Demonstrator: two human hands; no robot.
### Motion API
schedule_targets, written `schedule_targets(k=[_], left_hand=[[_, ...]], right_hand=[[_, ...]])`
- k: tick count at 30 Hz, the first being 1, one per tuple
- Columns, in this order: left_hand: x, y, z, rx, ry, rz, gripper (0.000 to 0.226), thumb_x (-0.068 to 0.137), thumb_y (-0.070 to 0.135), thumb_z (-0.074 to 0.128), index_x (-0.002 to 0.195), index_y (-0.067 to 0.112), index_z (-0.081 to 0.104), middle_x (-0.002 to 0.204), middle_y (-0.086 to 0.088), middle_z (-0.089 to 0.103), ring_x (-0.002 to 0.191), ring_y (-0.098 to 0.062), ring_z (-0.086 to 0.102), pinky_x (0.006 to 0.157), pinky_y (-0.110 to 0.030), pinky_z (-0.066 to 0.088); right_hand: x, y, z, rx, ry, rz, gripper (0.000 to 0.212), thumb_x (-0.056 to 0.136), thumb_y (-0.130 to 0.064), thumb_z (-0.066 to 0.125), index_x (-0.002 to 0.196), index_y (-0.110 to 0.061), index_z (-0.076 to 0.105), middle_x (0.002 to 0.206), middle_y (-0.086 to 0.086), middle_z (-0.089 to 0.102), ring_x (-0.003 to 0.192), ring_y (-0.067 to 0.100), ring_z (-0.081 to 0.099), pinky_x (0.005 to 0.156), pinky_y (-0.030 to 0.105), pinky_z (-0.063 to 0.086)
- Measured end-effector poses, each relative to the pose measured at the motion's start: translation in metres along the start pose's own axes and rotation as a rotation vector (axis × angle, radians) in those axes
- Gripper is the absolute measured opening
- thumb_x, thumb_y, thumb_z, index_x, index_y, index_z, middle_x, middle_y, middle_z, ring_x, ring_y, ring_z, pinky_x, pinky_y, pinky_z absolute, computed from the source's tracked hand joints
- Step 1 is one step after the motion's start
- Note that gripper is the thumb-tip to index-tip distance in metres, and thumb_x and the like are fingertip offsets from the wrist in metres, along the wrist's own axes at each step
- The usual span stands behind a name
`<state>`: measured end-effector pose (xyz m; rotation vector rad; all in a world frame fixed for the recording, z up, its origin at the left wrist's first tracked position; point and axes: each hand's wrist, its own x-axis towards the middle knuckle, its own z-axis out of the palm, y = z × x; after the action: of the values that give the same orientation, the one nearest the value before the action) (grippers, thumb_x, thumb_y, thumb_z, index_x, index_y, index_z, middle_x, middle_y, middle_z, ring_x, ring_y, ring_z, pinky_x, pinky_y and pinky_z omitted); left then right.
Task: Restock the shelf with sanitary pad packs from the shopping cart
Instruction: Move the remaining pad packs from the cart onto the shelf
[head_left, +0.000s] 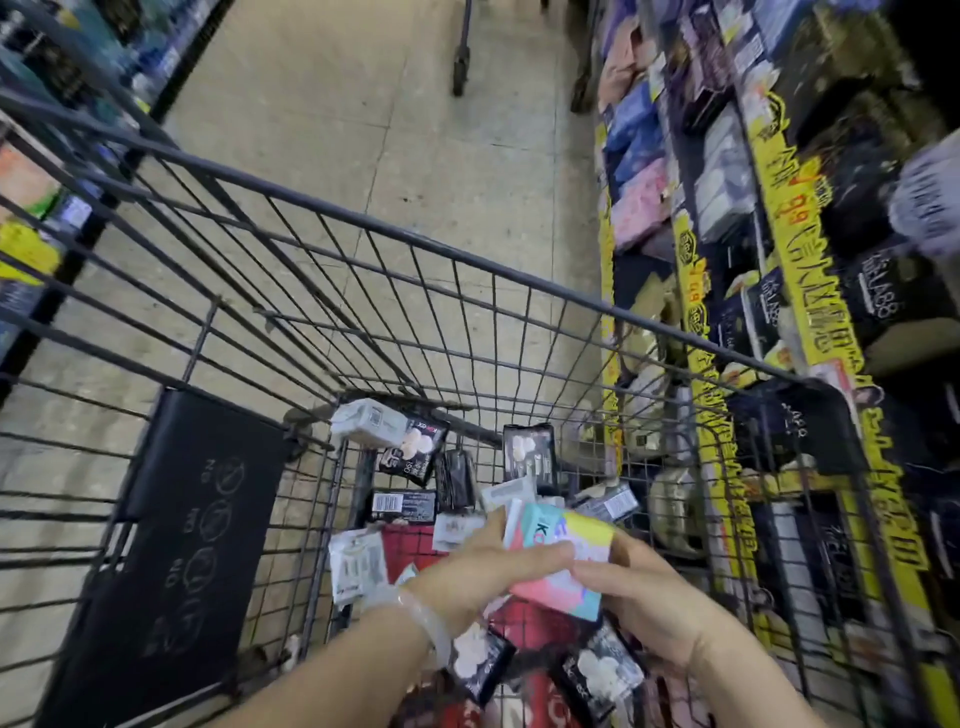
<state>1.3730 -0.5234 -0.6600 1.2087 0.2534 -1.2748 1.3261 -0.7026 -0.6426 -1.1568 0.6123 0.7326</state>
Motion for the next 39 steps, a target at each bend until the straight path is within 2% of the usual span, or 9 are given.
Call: schedule_targets(k=[4,8,16,20,23,26,29,33,39], left_hand=[[-0.016,0.045,0.006,0.067,-0.108,0.099,0.039,0.074,0.037,0.073,0.108,0.018,0.064,0.099,0.004,0.075,0.092,-0.011,0.069,0.086,-0.025,0.053],[-0.017,0.074,0.017,0.083,-0.040,0.127,0.056,0.070,0.036,0.074,0.117,0.007,0.063,0.113,-0.010,0.071,0.104,-0.024,0.064,0.105,-0.040,0.045],[-0.027,0.093,0.059,0.160,-0.010,0.224,0.021,0.089,0.028,0.060,0.101,0.012,0.064,0.094,-0.004,0.070,0.089,-0.017,0.064,0.095,-0.034,0.050],[-0.048,0.097,0.086,0.259,-0.047,0.332,0.024,0.091,0.035,0.054,0.098,0.013,0.064,0.087,0.000,0.074,0.082,-0.012,0.068,0.086,-0.031,0.053],[-0.072,0.101,0.110,0.352,-0.140,0.414,0.040,0.078,0.043,0.057,0.101,0.011,0.063,0.097,-0.006,0.073,0.093,-0.019,0.067,0.097,-0.038,0.050],[-0.098,0.107,0.137,0.404,-0.264,0.475,0.040,0.084,0.037,0.055,0.117,0.014,0.056,0.112,-0.004,0.069,0.101,-0.013,0.066,0.093,-0.028,0.052],[-0.127,0.116,0.164,0.456,-0.375,0.537,0.050,0.085,0.047,0.061,0.123,0.017,0.052,0.111,0.005,0.072,0.104,-0.010,0.067,0.085,-0.019,0.052],[-0.169,0.129,0.200,0.609,-0.406,0.599,0.067,0.083,0.053,0.042,0.136,0.013,0.046,0.123,0.005,0.067,0.114,-0.009,0.062,0.103,-0.026,0.045],[-0.246,0.150,0.256,0.722,-0.392,0.744,0.072,0.075,0.075,0.048,0.126,0.024,0.055,0.118,0.009,0.068,0.115,-0.009,0.060,0.110,-0.034,0.036]], right_hand=[[-0.011,-0.032,0.007,-0.027,0.066,-0.130,0.062,0.058,-0.015,0.077,0.117,-0.008,0.057,0.102,0.009,0.072,0.088,0.022,0.069,0.075,0.030,0.055],[-0.024,-0.056,0.007,0.023,0.107,-0.219,0.043,0.063,-0.012,0.067,0.105,-0.012,0.060,0.093,0.005,0.073,0.077,0.016,0.070,0.067,0.026,0.056],[-0.061,-0.070,-0.002,-0.027,0.144,-0.344,0.042,0.066,-0.014,0.076,0.105,-0.017,0.061,0.093,-0.001,0.074,0.082,0.013,0.068,0.078,0.027,0.051],[-0.095,-0.068,0.000,-0.026,0.160,-0.414,0.040,0.068,-0.024,0.069,0.106,-0.022,0.061,0.093,-0.007,0.075,0.087,0.009,0.069,0.085,0.026,0.048],[-0.129,-0.071,0.006,-0.133,0.167,-0.463,0.066,0.068,-0.030,0.080,0.125,-0.019,0.049,0.110,-0.003,0.071,0.103,0.012,0.065,0.100,0.034,0.045],[-0.171,-0.078,0.014,-0.193,0.159,-0.529,0.083,0.061,-0.035,0.083,0.133,-0.018,0.045,0.122,0.004,0.066,0.114,0.022,0.061,0.107,0.046,0.040],[-0.221,-0.088,0.023,-0.287,0.190,-0.587,0.084,0.067,-0.030,0.078,0.138,-0.014,0.035,0.127,0.005,0.062,0.114,0.017,0.062,0.102,0.034,0.046],[-0.286,-0.099,0.036,-0.340,0.245,-0.677,0.069,0.074,-0.026,0.070,0.136,-0.013,0.043,0.122,0.002,0.066,0.113,0.014,0.062,0.101,0.026,0.046],[-0.390,-0.113,0.071,-0.423,0.416,-0.828,0.105,0.056,-0.049,0.076,0.143,-0.014,0.028,0.125,-0.004,0.063,0.116,0.009,0.058,0.106,0.031,0.041]])
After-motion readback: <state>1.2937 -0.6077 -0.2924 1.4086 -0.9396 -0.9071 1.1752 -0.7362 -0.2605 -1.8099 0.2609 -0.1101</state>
